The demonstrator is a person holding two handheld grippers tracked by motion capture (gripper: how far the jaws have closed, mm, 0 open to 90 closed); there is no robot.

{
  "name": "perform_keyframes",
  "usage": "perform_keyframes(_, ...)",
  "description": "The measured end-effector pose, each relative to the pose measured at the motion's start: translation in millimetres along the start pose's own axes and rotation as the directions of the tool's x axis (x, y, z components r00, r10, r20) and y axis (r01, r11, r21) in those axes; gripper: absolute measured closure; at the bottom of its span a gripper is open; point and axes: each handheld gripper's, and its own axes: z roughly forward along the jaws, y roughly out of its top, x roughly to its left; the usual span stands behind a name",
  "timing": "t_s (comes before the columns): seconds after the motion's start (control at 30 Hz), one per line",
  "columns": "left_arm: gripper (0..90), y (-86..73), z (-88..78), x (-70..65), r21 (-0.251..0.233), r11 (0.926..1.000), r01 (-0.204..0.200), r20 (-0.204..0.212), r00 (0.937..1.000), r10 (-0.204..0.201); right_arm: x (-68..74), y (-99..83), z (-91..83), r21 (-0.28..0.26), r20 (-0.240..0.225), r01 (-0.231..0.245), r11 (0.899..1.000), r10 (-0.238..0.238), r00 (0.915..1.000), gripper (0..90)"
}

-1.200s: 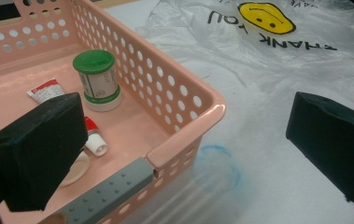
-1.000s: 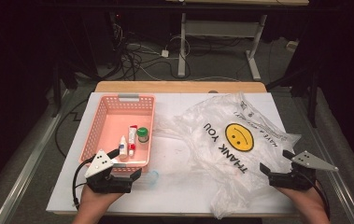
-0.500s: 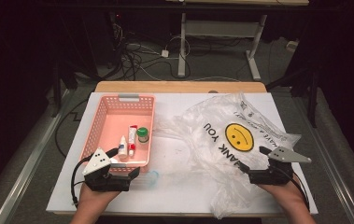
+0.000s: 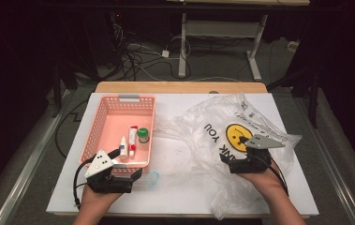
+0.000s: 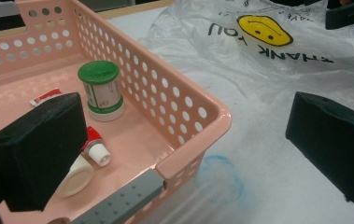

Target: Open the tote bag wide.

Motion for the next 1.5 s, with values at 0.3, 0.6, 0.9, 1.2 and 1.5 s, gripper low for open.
perform_keyframes(0.3,0.0,-1.1,-1.6,-2.7,-0.005,1.0,0.002,-0.008,1.0,-0.002,16.4,12.3,30.6,0.054,-0.103,-0.009,0.998,0.015,0.9946,11.0)
perform_keyframes(0.6,0.0,-1.9,-1.6,-5.1,-0.004,1.0,0.006,-0.014,0.9999,-0.006,46.5,7.5,56.4,0.161,-0.173,0.124,0.979,-0.095,0.9803,21.4)
perform_keyframes(0.9,0.0,-2.1,-1.6,-3.2,-0.001,1.0,-0.001,-0.013,0.9999,0.001,50.8,-4.9,79.0,0.264,-0.15,0.139,0.954,-0.101,0.9834,19.9)
perform_keyframes(1.2,0.0,-1.7,-4.3,-1.7,-0.005,1.0,0.005,-0.005,1.0,-0.005,41.8,-10.7,78.3,0.244,-0.122,0.065,0.968,-0.035,0.9918,43.1)
perform_keyframes(1.5,0.0,-1.2,-3.3,-2.7,0.002,1.0,-0.002,0.0,1.0,0.002,36.8,-9.9,72.1,0.227,-0.114,0.053,0.972,-0.027,0.9932,58.8)
